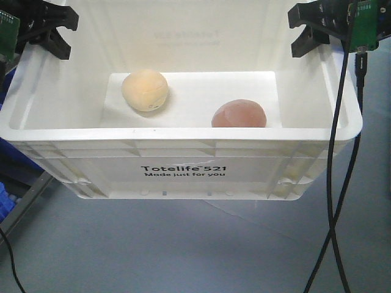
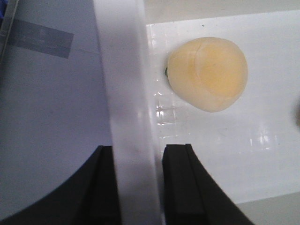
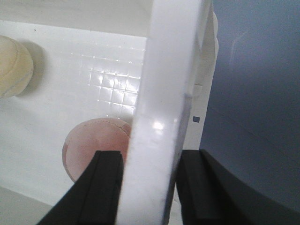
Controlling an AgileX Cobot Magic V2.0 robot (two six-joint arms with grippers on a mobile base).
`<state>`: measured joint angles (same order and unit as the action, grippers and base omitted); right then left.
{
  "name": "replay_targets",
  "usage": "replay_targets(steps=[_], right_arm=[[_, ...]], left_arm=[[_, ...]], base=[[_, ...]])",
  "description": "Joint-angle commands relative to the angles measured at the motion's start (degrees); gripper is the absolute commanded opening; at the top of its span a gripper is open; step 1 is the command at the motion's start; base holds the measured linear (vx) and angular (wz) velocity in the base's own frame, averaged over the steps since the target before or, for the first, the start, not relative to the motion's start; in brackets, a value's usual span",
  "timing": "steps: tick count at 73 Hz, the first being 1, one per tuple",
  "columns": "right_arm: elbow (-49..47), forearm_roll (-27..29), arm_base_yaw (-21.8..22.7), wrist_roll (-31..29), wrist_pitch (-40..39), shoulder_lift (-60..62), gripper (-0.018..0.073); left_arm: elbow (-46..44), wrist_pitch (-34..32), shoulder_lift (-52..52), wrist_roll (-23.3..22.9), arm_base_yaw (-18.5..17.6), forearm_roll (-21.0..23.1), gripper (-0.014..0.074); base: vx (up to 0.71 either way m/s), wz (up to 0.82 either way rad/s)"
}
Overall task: Place moving items into box and shelve
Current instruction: 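Hold the tote with both grippers as base approaches the blue-bin rack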
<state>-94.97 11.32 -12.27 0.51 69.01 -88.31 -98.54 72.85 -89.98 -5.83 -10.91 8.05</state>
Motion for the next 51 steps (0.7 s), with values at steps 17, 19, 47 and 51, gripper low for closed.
replay_targets(steps=[17,19,47,51], right_arm=[[-2.47,7.20,-0.60,-1.37,-6.40,3.24,-0.0011],[-2.47,7.20,-0.60,-1.37,-6.40,3.24,-0.0011],[-2.47,7.20,-0.60,-1.37,-6.40,3.24,-0.0011],[-2.47,7.20,-0.60,-1.37,-6.40,3.24,-0.0011]], left_arm=[[-2.52,-5.95,3.07,0.08,-0.83,5.79,-0.0017],[-2.52,-5.95,3.07,0.08,-0.83,5.79,-0.0017],[-2.52,-5.95,3.07,0.08,-0.83,5.79,-0.0017],[-2.52,-5.95,3.07,0.08,-0.83,5.79,-0.0017]], base=[[0.20,0.62],[0.17,0.64],[0.13,0.51],[0.06,0.34]])
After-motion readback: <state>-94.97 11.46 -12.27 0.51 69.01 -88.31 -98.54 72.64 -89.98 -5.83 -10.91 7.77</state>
